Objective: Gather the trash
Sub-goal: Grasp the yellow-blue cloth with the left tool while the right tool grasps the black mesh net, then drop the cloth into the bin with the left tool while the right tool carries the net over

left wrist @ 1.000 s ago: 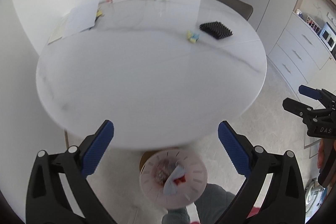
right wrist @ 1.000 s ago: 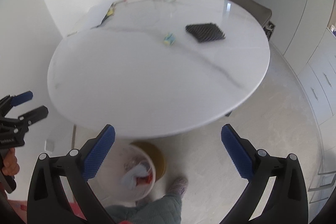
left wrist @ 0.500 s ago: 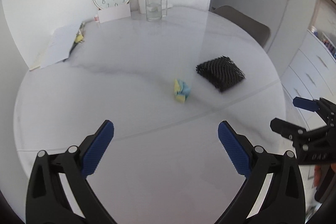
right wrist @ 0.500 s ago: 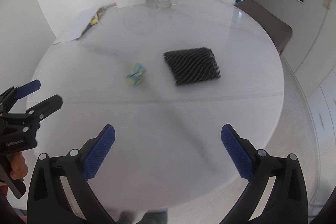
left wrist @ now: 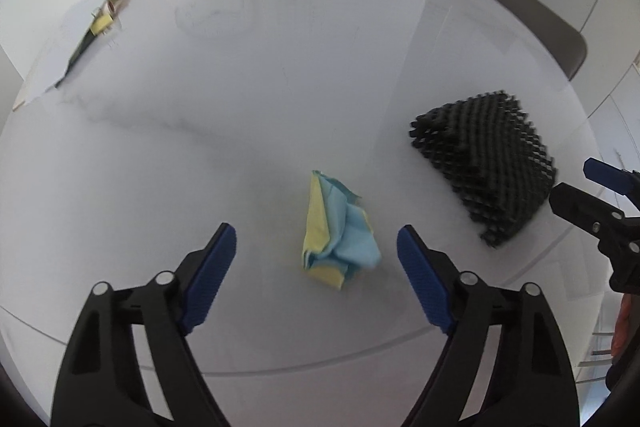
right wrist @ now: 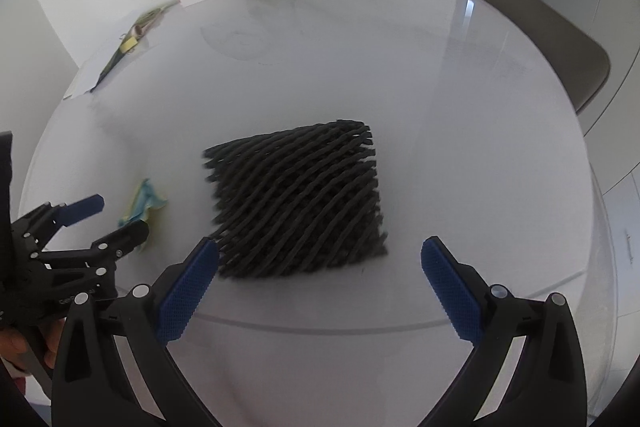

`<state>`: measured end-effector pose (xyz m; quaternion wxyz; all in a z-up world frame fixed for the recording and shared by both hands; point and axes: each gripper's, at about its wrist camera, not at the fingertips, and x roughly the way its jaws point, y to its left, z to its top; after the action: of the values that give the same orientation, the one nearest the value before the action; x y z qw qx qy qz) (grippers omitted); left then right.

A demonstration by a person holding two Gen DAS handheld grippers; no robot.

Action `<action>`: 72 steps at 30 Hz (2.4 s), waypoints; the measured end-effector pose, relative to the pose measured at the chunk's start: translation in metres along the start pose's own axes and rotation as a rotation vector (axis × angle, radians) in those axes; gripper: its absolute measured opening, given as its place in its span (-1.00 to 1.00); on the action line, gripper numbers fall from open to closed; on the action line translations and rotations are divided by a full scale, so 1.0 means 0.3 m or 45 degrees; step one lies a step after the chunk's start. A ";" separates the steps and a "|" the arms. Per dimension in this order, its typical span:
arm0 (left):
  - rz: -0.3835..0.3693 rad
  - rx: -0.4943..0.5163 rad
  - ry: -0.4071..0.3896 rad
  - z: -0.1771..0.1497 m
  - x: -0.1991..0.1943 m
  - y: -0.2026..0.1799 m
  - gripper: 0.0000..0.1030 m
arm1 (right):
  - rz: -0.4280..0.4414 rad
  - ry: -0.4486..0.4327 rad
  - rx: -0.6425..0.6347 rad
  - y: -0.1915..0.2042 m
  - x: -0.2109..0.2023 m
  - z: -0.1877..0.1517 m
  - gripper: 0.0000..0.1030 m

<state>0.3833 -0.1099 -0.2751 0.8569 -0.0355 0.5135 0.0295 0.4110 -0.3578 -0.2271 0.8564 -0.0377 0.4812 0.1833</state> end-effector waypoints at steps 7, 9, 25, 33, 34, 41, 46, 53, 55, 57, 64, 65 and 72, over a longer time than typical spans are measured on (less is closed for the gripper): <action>-0.007 0.014 0.035 0.024 0.055 -0.023 -0.33 | 0.044 0.019 -0.040 0.028 0.076 0.023 0.95; -0.018 0.009 0.033 0.024 0.057 -0.024 -0.35 | 0.050 0.029 -0.058 0.048 0.098 0.030 0.95; -0.056 -0.106 0.009 0.027 -0.014 0.049 -0.38 | 0.128 0.054 -0.083 0.098 0.133 0.025 -0.22; -0.080 -0.121 -0.044 -0.029 -0.158 0.072 -0.38 | 0.205 0.016 -0.065 0.136 0.015 -0.022 -0.63; -0.086 -0.117 -0.058 -0.043 -0.194 0.078 -0.38 | 0.208 0.006 -0.068 0.147 -0.009 -0.030 -0.63; -0.137 -0.060 -0.086 -0.225 -0.468 0.165 -0.38 | 0.260 -0.049 -0.118 0.323 -0.252 -0.173 -0.63; -0.148 0.047 -0.013 -0.448 -0.611 0.250 -0.37 | 0.292 -0.051 -0.119 0.518 -0.425 -0.381 -0.63; -0.175 0.185 0.083 -0.787 -0.758 0.411 -0.38 | 0.303 0.011 -0.080 0.790 -0.553 -0.724 -0.63; -0.197 0.221 0.092 -0.878 -0.790 0.453 -0.38 | 0.298 0.026 -0.063 0.862 -0.576 -0.815 -0.63; -0.203 0.265 0.095 -0.952 -0.813 0.489 -0.37 | 0.277 0.032 -0.039 0.938 -0.605 -0.915 -0.63; -0.292 0.333 0.227 -1.143 -0.773 0.560 -0.37 | 0.236 0.077 0.046 1.078 -0.670 -1.097 -0.63; -0.299 0.334 0.251 -1.161 -0.756 0.565 -0.37 | 0.230 0.081 0.049 1.086 -0.674 -1.106 -0.63; -0.310 0.304 0.353 -1.238 -0.676 0.564 0.12 | 0.203 0.127 0.055 1.116 -0.684 -1.143 -0.62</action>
<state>-0.0530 0.0219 -0.2760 0.7734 0.0009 0.6182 -0.1403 -0.0804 -0.1860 -0.2009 0.8146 0.0101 0.5287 0.2383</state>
